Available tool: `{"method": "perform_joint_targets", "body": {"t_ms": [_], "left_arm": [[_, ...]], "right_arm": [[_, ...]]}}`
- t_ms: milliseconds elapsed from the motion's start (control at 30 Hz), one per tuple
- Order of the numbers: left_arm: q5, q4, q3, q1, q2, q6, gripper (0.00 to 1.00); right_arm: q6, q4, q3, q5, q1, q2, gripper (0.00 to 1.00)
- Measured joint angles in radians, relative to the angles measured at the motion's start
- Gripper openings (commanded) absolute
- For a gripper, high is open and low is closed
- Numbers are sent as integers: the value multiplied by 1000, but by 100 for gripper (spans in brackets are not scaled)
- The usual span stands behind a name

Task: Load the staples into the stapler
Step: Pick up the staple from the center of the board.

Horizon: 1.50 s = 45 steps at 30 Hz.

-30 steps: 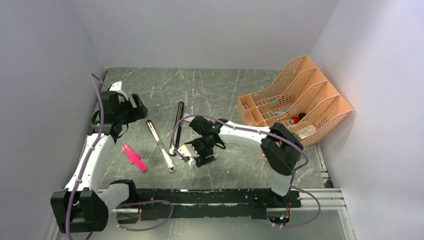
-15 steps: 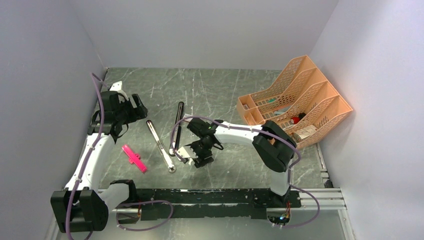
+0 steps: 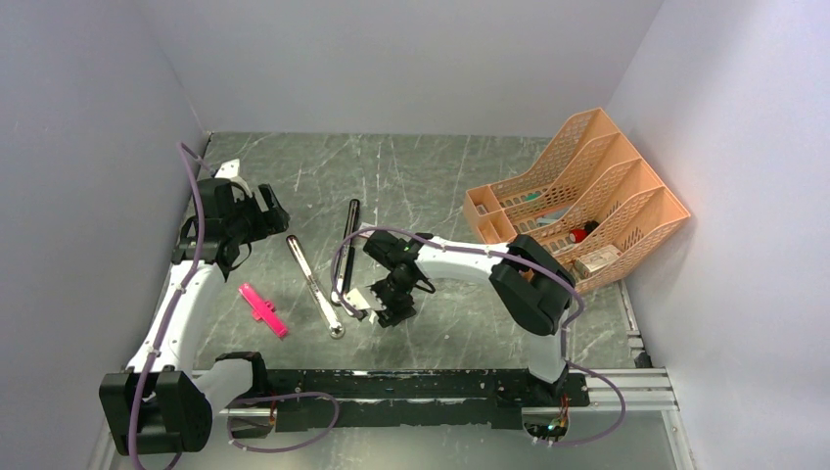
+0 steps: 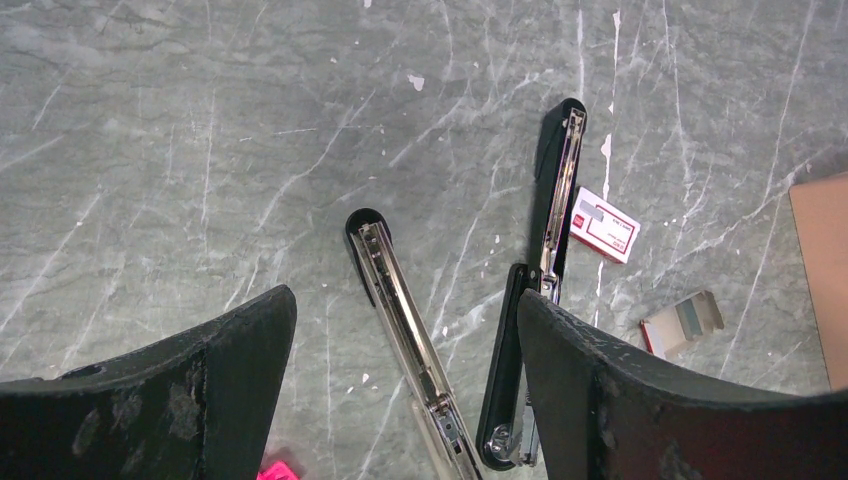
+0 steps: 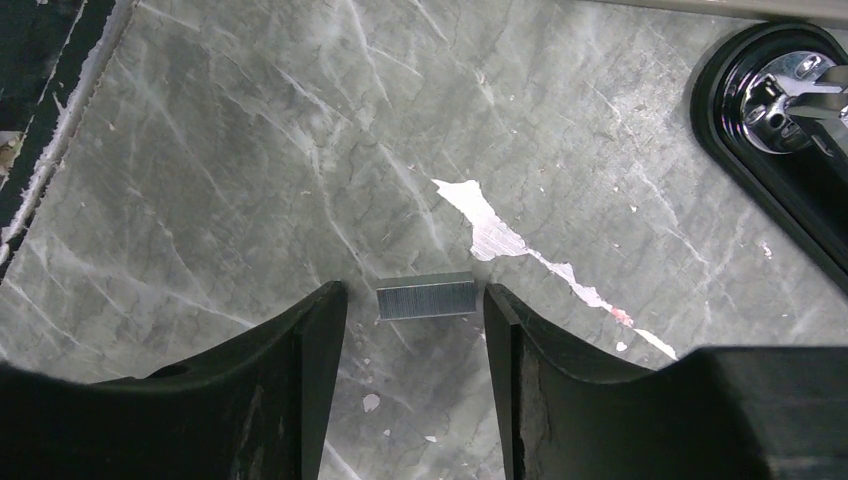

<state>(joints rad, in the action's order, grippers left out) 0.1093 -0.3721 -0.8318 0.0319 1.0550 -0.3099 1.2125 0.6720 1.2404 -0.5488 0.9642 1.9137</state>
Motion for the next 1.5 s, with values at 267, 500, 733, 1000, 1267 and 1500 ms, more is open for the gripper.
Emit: {"method": "perform_joint_targets", "body": {"t_ms": [267,500,733,1000,1267,1500], "left_arm": [[2,0,5,0,2,0,85],[4,0,6,0,2,0,85],[6,0,6,0,2,1,85],[8,0,7,0,2,3,85],[11,0,7,0,3,3,84],[26,1,7,2,21,2,84]], "right_arm": [[-1,12,4,-1,2,3,52],[-7,14,17,0,2,14,47],[-15,14,23,5,5,19,43],[-23,13,23,7,6,19,33],[-54,-33,-8,-5,6,-6,20],[-193,-205,-76,-15,6,-137,14]]}}
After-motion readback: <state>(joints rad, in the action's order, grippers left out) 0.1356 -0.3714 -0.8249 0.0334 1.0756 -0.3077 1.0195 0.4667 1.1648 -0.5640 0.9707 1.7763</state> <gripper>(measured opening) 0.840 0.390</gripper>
